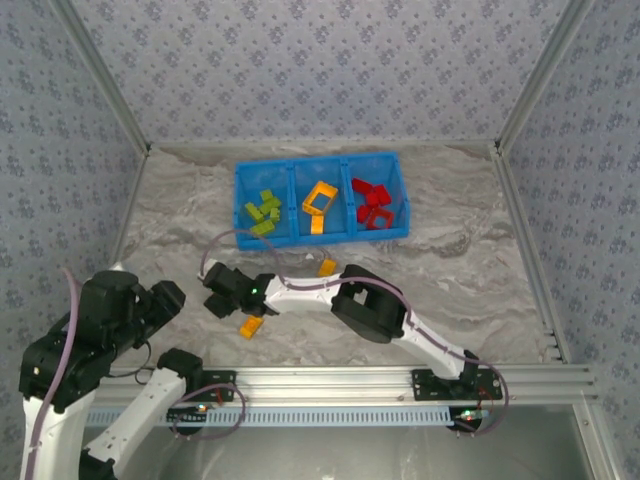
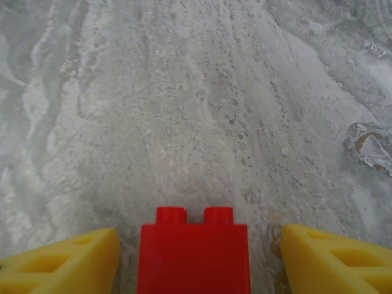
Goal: Sort the legos into containers by color
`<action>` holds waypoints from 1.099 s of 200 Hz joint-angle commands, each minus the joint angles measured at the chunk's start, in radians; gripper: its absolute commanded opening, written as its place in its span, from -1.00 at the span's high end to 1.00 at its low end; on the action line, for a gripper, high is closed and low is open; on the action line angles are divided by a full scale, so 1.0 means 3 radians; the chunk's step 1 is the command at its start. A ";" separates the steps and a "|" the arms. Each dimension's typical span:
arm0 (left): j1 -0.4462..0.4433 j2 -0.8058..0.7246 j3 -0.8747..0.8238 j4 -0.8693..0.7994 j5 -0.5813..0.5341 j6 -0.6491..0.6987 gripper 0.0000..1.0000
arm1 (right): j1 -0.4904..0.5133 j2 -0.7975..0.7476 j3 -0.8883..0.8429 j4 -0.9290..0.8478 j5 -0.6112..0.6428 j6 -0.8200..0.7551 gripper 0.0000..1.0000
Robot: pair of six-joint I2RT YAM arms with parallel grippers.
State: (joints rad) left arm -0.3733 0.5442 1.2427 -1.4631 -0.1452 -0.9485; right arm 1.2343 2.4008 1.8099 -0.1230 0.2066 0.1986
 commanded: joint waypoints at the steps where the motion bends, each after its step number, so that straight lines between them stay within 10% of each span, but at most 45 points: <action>1: -0.0012 -0.0029 -0.0015 0.0016 0.0142 0.0038 -0.14 | -0.0019 0.0111 0.0185 -0.0142 0.0045 0.0047 -0.29; 64: -0.0014 -0.0234 -0.0277 -0.0068 0.0256 -0.0018 -0.16 | -0.0039 0.0098 0.0239 -0.0194 -0.0019 0.0094 0.34; 116: -0.0009 -0.0411 -0.0396 0.0042 0.0329 0.0060 -0.22 | -0.0079 -0.0342 0.0008 -0.0040 0.0062 0.0110 0.40; 220: -0.0310 0.0353 -0.0809 0.1981 0.0624 0.0179 -0.26 | -0.0833 -0.2126 -0.1406 -0.0253 0.0394 0.0248 0.39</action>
State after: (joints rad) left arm -0.3935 0.5755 1.0016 -1.0977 0.0502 -0.9176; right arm 1.0538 1.8256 1.4555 -0.1272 0.2817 0.2512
